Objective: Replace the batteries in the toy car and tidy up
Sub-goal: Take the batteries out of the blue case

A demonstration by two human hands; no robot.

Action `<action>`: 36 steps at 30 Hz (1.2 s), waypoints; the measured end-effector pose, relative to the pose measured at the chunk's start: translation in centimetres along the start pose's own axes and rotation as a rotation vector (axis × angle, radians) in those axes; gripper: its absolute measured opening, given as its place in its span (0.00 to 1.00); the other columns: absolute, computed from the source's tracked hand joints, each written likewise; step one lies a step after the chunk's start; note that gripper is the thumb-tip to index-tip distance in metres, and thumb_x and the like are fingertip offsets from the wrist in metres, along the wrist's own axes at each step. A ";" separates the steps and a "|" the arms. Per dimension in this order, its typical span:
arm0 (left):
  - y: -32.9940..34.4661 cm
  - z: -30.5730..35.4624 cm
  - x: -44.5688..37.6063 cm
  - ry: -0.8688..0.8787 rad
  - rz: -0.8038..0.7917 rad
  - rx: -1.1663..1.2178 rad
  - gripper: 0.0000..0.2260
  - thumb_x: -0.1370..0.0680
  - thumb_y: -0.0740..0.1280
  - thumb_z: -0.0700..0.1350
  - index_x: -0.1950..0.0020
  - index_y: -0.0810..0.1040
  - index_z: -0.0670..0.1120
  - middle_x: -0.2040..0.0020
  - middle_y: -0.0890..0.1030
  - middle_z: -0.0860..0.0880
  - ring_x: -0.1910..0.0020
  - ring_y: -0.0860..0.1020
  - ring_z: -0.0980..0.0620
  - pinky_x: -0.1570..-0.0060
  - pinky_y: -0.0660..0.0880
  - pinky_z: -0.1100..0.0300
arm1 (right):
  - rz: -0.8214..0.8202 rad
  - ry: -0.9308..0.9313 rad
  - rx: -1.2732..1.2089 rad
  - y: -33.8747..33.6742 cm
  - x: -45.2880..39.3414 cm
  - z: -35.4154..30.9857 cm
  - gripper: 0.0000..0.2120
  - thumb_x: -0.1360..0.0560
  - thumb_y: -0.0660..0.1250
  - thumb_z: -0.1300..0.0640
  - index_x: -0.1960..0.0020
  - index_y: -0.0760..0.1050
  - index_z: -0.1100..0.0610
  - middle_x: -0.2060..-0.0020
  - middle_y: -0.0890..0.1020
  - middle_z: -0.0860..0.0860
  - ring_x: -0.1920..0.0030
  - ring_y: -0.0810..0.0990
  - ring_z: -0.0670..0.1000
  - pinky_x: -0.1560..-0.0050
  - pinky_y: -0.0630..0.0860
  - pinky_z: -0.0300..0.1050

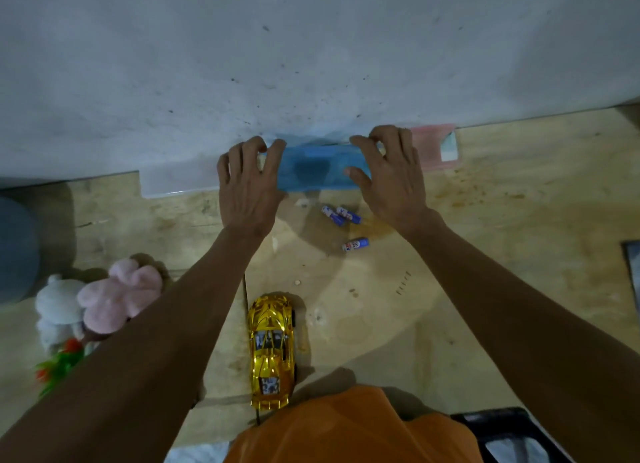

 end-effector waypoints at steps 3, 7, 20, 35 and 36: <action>0.2 -0.1 0.0 0.029 0.012 0.006 0.32 0.33 0.79 0.47 0.32 0.72 0.47 0.42 0.74 0.40 0.42 0.73 0.38 0.38 0.69 0.43 | -0.019 -0.014 -0.099 0.8 0.5 0.4 0.16 0.27 0.73 0.51 0.42 0.80 0.58 0.45 0.78 0.58 0.44 0.76 0.61 0.52 0.77 0.54; 0.9 0.1 0.8 0.098 -0.011 0.006 0.25 0.33 0.80 0.45 0.37 0.79 0.45 0.44 0.78 0.41 0.43 0.76 0.38 0.36 0.70 0.40 | -0.105 -0.039 -0.098 2.1 2.1 0.5 0.17 0.29 0.72 0.52 0.43 0.82 0.59 0.42 0.81 0.57 0.40 0.78 0.63 0.48 0.79 0.58; 2.2 0.0 -1.0 0.107 -0.042 0.048 0.18 0.26 0.73 0.49 0.38 0.81 0.42 0.41 0.79 0.39 0.40 0.76 0.35 0.38 0.72 0.41 | 0.058 -0.084 0.056 3.4 0.4 0.2 0.16 0.25 0.67 0.48 0.47 0.84 0.59 0.44 0.84 0.58 0.42 0.81 0.63 0.45 0.80 0.56; 1.3 1.6 0.1 -0.009 -0.350 0.120 0.29 0.18 0.65 0.46 0.19 0.58 0.50 0.19 0.59 0.48 0.20 0.55 0.46 0.22 0.51 0.43 | -0.305 0.091 0.141 1.9 0.4 -0.9 0.24 0.24 0.70 0.53 0.30 0.72 0.56 0.32 0.72 0.56 0.29 0.66 0.60 0.32 0.63 0.57; 0.9 1.6 0.6 -0.014 -0.324 0.152 0.28 0.18 0.65 0.44 0.19 0.58 0.49 0.20 0.60 0.48 0.20 0.56 0.46 0.22 0.52 0.42 | -0.278 0.119 0.094 1.4 0.5 -1.2 0.24 0.25 0.71 0.54 0.31 0.73 0.56 0.33 0.73 0.56 0.31 0.68 0.61 0.32 0.64 0.57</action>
Point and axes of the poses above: each hand's wrist, its own x-axis away from the middle knuckle, its own y-axis out of the palm, z = x × y, the point moved 2 cm from there along -x, towards the middle knuckle
